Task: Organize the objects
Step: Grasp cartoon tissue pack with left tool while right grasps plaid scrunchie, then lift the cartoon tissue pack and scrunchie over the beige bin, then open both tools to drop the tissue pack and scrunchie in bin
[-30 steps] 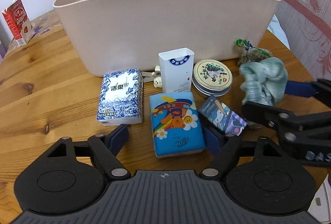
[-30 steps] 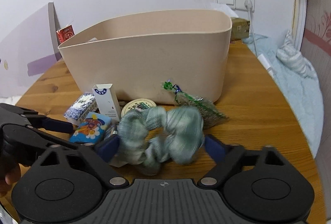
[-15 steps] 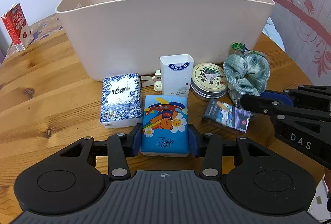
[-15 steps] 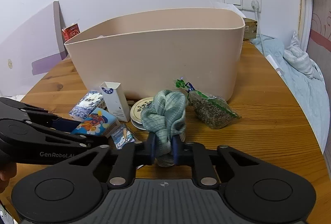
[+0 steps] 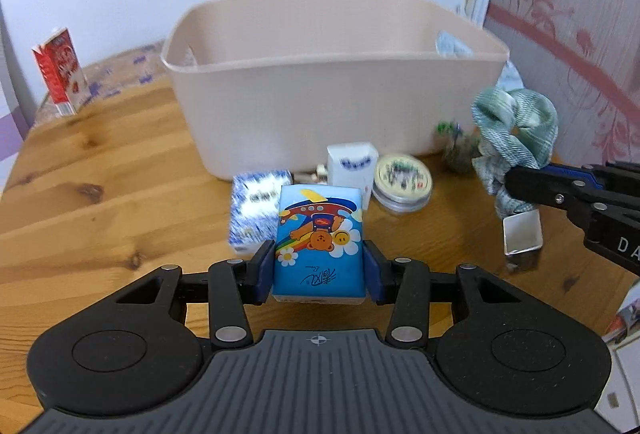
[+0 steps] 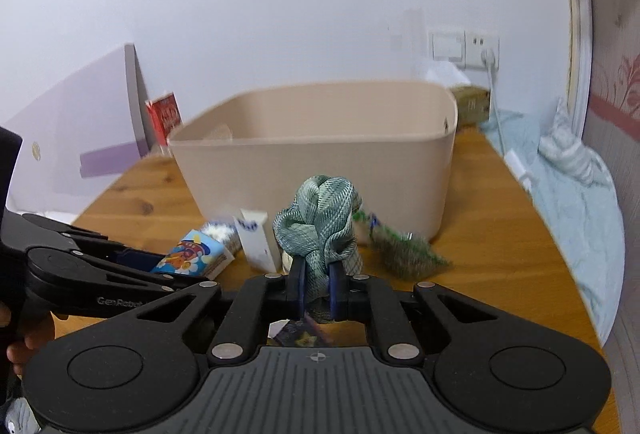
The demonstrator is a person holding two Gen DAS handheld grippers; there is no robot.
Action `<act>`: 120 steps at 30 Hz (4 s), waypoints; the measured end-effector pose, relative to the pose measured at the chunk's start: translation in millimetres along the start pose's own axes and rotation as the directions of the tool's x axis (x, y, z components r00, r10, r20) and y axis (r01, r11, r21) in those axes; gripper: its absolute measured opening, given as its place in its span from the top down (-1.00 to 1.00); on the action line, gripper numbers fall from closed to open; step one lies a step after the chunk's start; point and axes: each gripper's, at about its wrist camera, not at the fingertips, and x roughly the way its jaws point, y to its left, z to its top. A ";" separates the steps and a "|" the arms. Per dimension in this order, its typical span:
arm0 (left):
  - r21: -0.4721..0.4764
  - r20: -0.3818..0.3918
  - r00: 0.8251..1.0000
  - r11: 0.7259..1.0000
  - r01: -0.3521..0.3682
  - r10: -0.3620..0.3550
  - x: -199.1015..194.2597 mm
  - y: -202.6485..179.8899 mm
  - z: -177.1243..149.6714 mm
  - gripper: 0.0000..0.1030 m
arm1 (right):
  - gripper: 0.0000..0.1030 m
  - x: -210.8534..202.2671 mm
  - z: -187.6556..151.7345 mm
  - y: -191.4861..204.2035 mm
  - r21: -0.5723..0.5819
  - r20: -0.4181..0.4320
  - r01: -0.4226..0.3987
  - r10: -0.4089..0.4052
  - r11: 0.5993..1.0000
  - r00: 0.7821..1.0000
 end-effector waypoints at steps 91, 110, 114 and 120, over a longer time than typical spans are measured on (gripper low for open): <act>-0.013 0.045 0.997 0.998 0.067 -0.067 7.4 -34.2 17.0 0.12 | 0.85 30.6 16.4 -31.4 0.505 0.158 -0.240 0.184 0.829 0.970; -0.025 0.179 0.984 1.000 -0.008 0.013 13.6 -4.4 105.1 0.12 | 0.85 42.3 96.1 -43.0 0.372 0.237 -0.126 0.038 0.920 0.971; -0.029 0.121 0.992 0.999 -0.026 0.029 44.1 -2.6 119.5 0.12 | 0.85 63.9 104.4 -47.7 0.359 0.189 -0.075 0.006 0.930 0.982; -0.020 0.034 0.999 0.999 -0.040 0.041 78.1 -4.6 123.5 0.11 | 0.85 91.0 103.3 -54.1 0.355 0.089 -0.011 -0.022 0.935 0.996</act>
